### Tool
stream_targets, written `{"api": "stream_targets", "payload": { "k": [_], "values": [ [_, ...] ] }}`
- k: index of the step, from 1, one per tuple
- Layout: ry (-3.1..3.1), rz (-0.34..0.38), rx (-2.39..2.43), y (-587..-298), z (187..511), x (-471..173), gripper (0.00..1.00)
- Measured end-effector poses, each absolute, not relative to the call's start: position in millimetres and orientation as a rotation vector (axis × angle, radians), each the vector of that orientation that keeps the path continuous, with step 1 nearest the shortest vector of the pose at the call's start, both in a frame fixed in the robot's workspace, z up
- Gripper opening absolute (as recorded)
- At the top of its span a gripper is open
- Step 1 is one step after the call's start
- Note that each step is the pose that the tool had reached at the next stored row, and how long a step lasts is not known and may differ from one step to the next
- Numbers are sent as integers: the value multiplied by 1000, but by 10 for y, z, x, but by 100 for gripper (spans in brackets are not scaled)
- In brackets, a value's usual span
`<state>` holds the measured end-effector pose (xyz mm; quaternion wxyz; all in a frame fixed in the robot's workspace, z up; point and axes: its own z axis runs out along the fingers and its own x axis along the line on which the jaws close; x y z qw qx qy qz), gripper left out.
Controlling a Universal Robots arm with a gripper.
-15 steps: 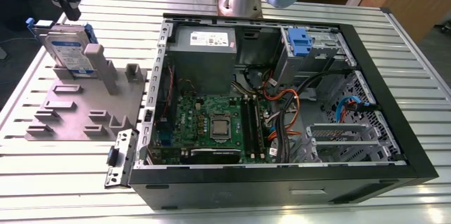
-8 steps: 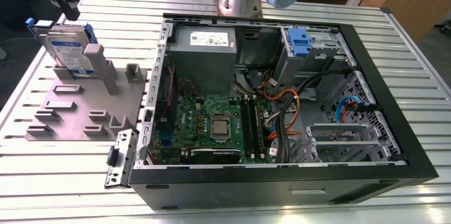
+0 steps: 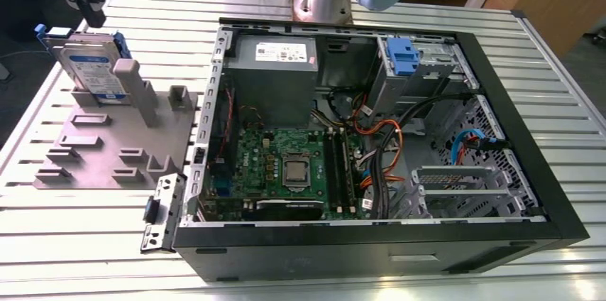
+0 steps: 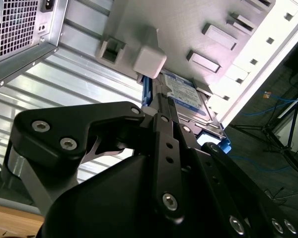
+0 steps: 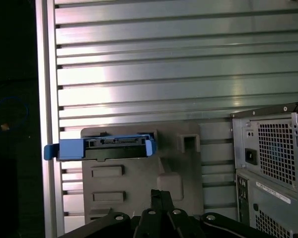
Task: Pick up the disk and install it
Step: 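Reach for the disk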
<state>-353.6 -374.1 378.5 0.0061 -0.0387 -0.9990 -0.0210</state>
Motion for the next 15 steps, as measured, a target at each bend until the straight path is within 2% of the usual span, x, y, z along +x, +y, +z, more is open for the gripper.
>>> {"api": "stream_targets", "payload": {
  "k": [15],
  "values": [
    [-3126, -66, -121, -3730, 3781, -3598, 11]
  ]
}}
